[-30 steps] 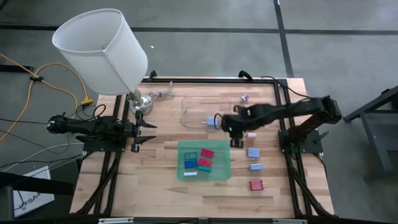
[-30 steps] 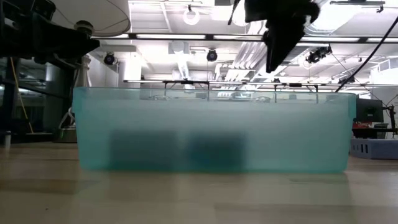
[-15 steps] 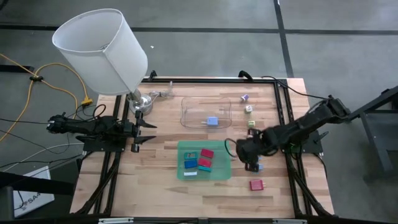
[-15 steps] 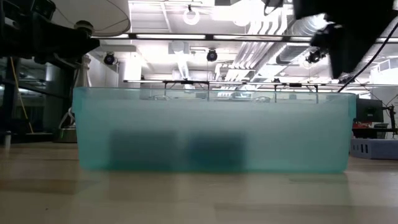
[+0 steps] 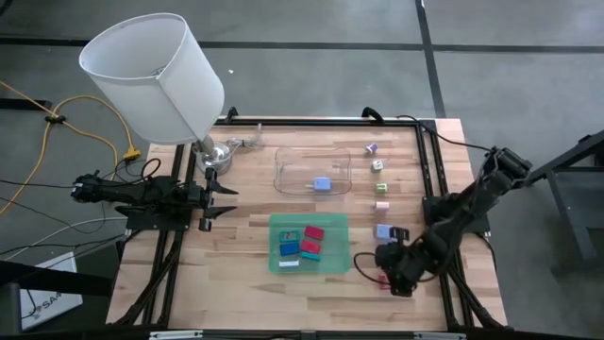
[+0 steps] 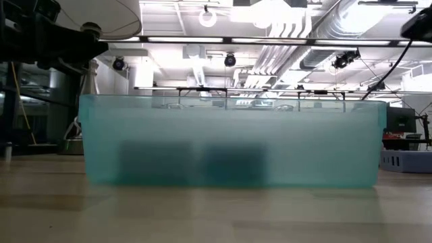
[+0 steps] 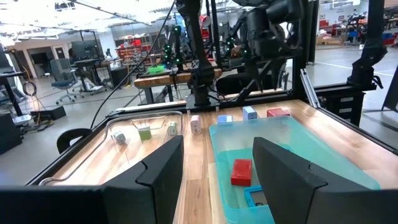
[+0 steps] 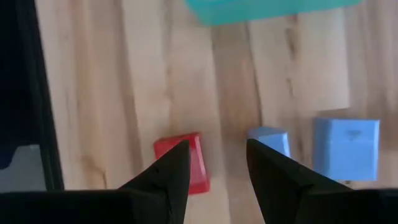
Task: Pick & Place Office items
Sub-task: Put the red charger adapter into transparent bin
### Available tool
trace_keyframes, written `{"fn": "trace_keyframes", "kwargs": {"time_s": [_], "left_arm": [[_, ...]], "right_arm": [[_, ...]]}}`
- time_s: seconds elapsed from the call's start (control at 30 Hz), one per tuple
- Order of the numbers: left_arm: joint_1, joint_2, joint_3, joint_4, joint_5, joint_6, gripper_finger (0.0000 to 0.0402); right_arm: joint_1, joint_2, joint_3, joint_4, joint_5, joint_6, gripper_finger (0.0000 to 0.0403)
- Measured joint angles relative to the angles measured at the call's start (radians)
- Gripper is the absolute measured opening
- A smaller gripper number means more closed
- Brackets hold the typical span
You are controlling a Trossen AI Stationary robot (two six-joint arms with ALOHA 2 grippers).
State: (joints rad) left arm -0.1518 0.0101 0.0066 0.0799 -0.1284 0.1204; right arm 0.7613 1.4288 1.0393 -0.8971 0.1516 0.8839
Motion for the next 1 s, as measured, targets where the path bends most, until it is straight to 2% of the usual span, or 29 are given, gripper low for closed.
{"fn": "trace_keyframes", "kwargs": {"time_s": [0.23, 0.63, 1.0], "left_arm": [[0.000, 0.000, 0.000, 0.000, 0.000, 0.000, 0.0186], [0.000, 0.000, 0.000, 0.000, 0.000, 0.000, 0.0186], [0.000, 0.000, 0.000, 0.000, 0.000, 0.000, 0.0186]], "right_arm": [[0.062, 0.034, 0.000, 0.011, -0.002, 0.059, 0.0148], [0.091, 0.128, 0.000, 0.069, -0.007, 0.109, 0.0224], [0.102, 0.194, 0.000, 0.095, -0.029, 0.116, 0.0260]]}}
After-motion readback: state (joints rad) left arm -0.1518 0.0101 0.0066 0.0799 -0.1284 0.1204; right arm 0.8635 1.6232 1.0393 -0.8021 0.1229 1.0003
